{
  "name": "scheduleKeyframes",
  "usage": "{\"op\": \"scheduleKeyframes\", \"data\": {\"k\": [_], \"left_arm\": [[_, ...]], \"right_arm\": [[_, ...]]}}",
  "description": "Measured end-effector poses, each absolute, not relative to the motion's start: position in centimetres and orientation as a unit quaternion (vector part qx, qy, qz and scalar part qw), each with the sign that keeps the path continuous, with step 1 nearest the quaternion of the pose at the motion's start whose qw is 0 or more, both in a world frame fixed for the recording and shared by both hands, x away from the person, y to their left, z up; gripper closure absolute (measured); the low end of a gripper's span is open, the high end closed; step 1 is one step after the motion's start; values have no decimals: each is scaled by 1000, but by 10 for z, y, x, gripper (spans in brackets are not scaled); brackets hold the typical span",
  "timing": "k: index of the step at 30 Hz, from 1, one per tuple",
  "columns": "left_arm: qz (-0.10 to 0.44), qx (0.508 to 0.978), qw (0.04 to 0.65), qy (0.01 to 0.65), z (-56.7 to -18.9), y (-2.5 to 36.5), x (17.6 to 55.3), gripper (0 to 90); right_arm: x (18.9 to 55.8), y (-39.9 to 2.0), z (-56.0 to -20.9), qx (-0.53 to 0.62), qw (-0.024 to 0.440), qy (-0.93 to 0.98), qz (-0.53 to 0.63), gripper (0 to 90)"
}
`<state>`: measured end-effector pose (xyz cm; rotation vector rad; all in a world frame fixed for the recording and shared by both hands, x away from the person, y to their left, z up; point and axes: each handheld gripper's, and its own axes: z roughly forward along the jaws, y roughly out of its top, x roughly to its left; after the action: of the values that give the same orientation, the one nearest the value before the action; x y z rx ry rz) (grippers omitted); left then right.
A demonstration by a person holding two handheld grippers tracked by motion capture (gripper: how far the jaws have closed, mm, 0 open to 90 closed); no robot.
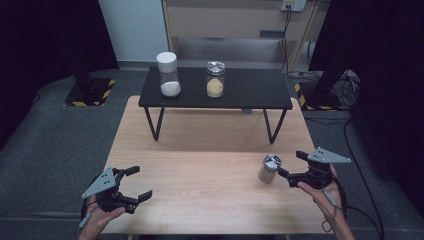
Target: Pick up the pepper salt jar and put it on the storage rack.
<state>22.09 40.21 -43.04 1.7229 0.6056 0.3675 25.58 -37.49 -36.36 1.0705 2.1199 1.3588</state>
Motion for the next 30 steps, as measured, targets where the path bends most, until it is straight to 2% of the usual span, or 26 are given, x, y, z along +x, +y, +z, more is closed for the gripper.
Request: {"op": "scheduleKeyframes", "data": {"k": [30], "left_arm": [[160, 744, 595, 260, -429, 401, 220, 20]], "right_arm": [[285, -354, -383, 382, 181, 779, 464, 57]]}}
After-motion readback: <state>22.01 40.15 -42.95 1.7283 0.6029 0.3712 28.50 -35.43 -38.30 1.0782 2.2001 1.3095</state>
